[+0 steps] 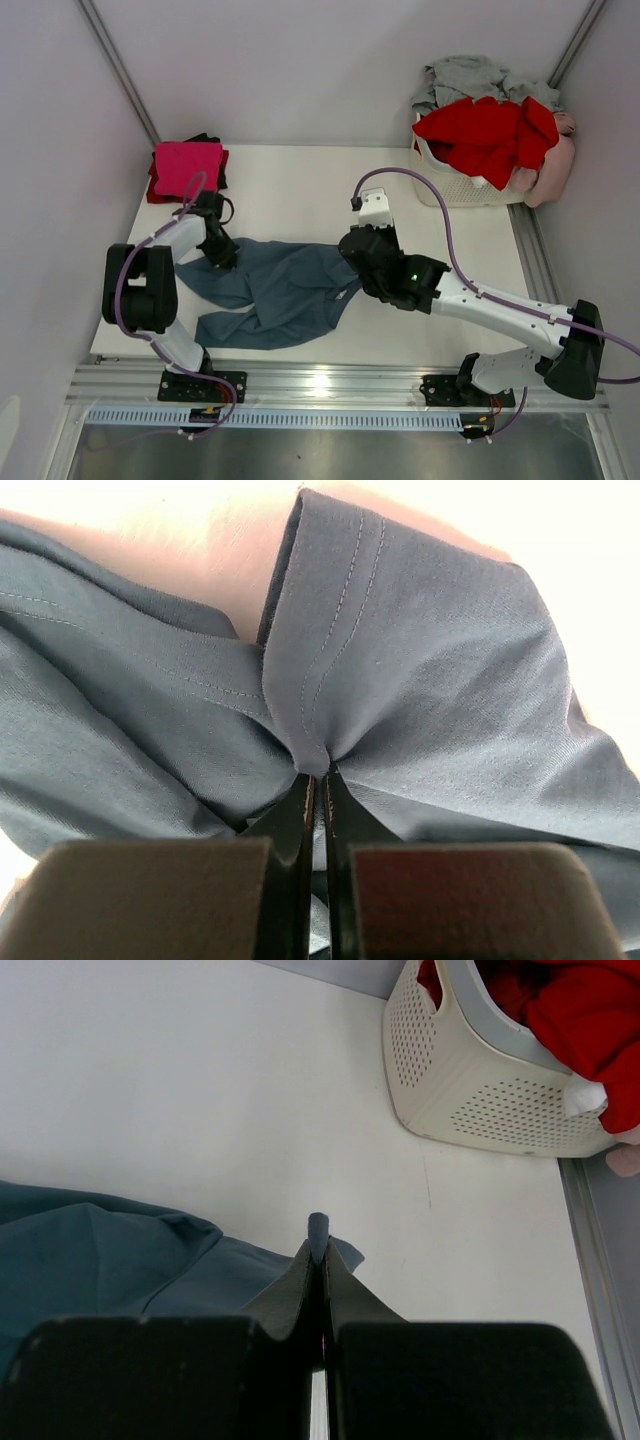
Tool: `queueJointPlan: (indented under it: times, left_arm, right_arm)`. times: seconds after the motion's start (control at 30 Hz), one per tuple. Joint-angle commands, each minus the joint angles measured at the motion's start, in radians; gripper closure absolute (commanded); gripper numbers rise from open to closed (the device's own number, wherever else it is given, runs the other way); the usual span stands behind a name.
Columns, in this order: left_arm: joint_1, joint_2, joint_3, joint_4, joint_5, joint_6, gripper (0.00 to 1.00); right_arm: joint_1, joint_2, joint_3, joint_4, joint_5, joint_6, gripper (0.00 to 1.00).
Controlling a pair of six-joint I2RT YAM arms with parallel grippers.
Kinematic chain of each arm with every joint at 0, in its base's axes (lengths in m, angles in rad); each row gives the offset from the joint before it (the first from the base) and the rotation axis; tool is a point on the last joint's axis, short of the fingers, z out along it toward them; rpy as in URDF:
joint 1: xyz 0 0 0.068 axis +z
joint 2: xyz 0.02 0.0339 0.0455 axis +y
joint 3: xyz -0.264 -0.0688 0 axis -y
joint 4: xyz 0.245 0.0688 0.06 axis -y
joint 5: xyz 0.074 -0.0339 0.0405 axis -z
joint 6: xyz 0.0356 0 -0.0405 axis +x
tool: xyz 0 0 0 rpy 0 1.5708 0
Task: Fold and stack the t-shirts
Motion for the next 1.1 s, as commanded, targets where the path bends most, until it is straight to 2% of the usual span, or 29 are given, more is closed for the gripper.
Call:
queueJointPlan:
  times: [0.0, 0.23, 0.47, 0.5, 0.73, 1.07]
  left_arm:
    - [0.005, -0.004, 0.009, 0.014, 0.021, 0.012, 0.99]
    - [0.005, -0.114, 0.064, -0.046, -0.023, 0.016, 1.00]
    - [0.005, -0.343, 0.230, -0.101, -0.129, 0.087, 0.99]
    - [0.005, -0.381, 0.298, -0.121, -0.154, 0.096, 1.00]
    - [0.005, -0.464, 0.512, -0.218, -0.235, 0.142, 0.99]
    - [0.005, -0.579, 0.664, -0.277, -0.266, 0.168, 0.98]
  right_arm:
    - [0.008, -0.005, 0.011, 0.040, 0.016, 0.011, 1.00]
    - [0.008, 0.022, 0.005, 0.072, 0.033, -0.021, 1.00]
    - [-0.021, 0.036, 0.014, 0.207, 0.091, -0.207, 1.00]
    - [-0.032, 0.032, 0.017, 0.222, 0.084, -0.220, 1.00]
    - [-0.159, -0.019, 0.072, 0.315, 0.056, -0.378, 1.00]
    - [-0.391, -0.068, 0.181, 0.390, -0.042, -0.482, 1.00]
